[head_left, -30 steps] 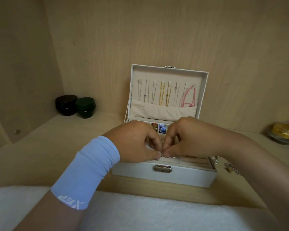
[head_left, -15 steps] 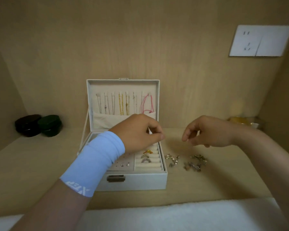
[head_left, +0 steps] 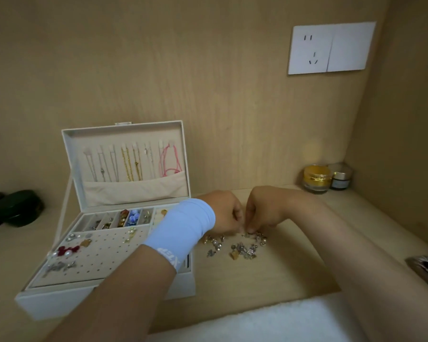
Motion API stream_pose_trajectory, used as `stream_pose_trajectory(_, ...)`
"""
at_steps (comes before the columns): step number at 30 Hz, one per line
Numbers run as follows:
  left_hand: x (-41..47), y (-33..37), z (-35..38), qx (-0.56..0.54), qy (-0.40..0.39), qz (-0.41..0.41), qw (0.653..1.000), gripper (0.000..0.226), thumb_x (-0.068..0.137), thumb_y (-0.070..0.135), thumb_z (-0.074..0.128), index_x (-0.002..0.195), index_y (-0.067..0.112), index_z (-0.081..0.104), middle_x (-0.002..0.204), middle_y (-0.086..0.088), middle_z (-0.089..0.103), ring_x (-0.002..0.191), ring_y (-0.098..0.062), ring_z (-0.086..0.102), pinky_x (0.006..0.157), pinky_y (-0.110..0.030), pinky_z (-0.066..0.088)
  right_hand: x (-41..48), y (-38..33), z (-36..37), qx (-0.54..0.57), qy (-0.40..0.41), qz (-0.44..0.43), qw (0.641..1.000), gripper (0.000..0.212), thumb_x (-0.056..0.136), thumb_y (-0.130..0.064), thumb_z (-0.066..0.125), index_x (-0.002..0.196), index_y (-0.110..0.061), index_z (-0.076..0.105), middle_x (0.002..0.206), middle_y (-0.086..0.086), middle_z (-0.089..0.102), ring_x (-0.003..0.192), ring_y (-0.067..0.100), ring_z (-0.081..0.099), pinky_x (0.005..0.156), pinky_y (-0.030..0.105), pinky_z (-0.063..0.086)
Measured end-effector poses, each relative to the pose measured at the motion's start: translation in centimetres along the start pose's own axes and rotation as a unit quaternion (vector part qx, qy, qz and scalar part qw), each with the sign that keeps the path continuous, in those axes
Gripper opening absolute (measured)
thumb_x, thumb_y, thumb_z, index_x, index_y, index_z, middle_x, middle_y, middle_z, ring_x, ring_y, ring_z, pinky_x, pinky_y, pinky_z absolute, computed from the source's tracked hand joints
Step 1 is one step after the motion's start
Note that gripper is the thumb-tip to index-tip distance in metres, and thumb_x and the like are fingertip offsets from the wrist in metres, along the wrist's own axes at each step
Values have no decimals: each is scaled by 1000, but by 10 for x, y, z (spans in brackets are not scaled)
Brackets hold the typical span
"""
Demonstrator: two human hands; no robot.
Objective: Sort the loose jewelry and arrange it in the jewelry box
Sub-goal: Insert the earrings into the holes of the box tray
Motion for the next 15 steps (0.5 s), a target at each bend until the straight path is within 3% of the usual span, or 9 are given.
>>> stream_pose_trajectory(3,5,0,4,-9,1,-8,1000,15,83,26,69,97,27,76,91,12,70,90,-12,65,86,-27,53,0,3,-1,32,-10,-11,999,13,82,-25,79,92,-16,81,56,-13,66,39,-3,49,54,18,43)
stream_pose_trajectory(7,8,-6,0,-88,61,-23,994,13,80,27,74,94,27,75,87,11,69,86,-10,65,80,-24,52,-4,9,-12,116,28,-34,992,11,89,-29,73,87,-20,79,74,-9,71,55,8,54,59,23,43)
stream_pose_trajectory(10,7,-12,-6,-190,112,-22,975,11,78,23,80,86,26,73,73,12,67,73,-5,63,71,-21,49,-6,12,-14,194,38,-38,980,17,96,-32,65,83,-24,74,76,-9,69,56,10,52,48,22,35)
stream_pose_trajectory(15,3,-20,-9,-329,142,-41,933,13,78,12,80,88,15,72,62,5,66,63,-15,59,69,-28,52,-6,13,-14,283,47,-28,958,32,99,-33,61,105,-5,73,76,-6,70,53,10,50,44,20,28)
Point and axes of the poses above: each hand's wrist, its own x-axis towards the middle knuckle, its own z-axis out of the palm, y = z × x, the point moved 4 cm from there along x, towards the middle knuckle
